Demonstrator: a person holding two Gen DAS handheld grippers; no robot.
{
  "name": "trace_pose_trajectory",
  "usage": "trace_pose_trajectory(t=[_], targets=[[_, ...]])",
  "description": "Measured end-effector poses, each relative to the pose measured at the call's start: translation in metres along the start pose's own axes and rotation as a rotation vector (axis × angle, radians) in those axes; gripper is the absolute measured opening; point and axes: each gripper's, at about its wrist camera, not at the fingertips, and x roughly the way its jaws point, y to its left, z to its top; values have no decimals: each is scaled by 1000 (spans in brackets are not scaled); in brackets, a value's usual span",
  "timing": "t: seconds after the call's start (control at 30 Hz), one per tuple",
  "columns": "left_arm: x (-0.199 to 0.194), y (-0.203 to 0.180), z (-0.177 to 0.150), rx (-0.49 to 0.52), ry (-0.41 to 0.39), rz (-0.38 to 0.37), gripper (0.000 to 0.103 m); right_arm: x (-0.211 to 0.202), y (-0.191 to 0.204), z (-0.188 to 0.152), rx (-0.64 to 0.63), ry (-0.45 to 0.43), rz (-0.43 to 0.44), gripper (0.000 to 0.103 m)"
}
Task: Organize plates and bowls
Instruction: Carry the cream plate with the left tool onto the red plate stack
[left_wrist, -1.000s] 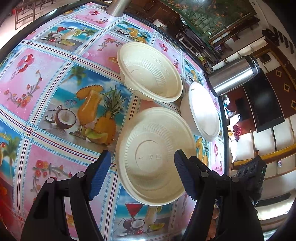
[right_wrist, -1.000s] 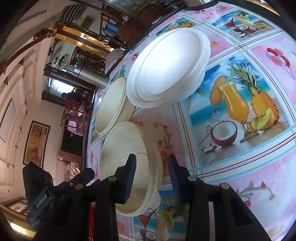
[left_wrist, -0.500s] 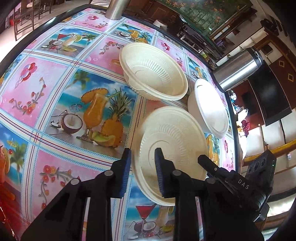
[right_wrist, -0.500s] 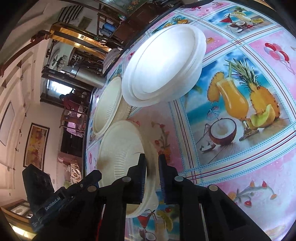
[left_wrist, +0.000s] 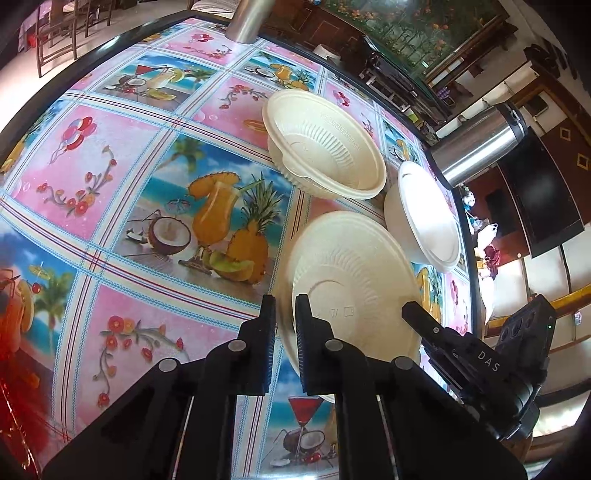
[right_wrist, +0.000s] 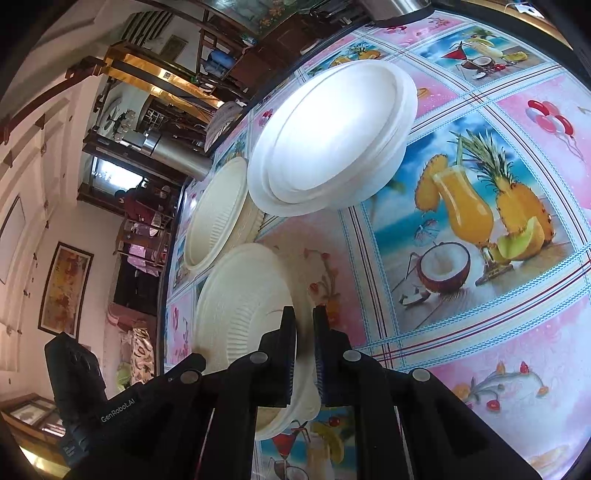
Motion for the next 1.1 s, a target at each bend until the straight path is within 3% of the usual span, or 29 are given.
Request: trace_pose_trajectory(t=[0.17,0.33,0.57,0.8,1.1], targets=[[-28,20,-11,-36,-47,-14,8,4,19,-11,-71,-9,-2,9],[-71,46,-28,-55,-124,1,8,0,49,-34,-162,-38,48,9],[-128,88,-62,-69,-195,4,8,-7,91,-98,-281,-90,112,9],[-188,124,-91,-52,-287,42,8,-21,130,-158,-335,-81,204,9],[-211,168,-107,-85,-327,74,8,-27,188,-211,-463,-61,226,10]])
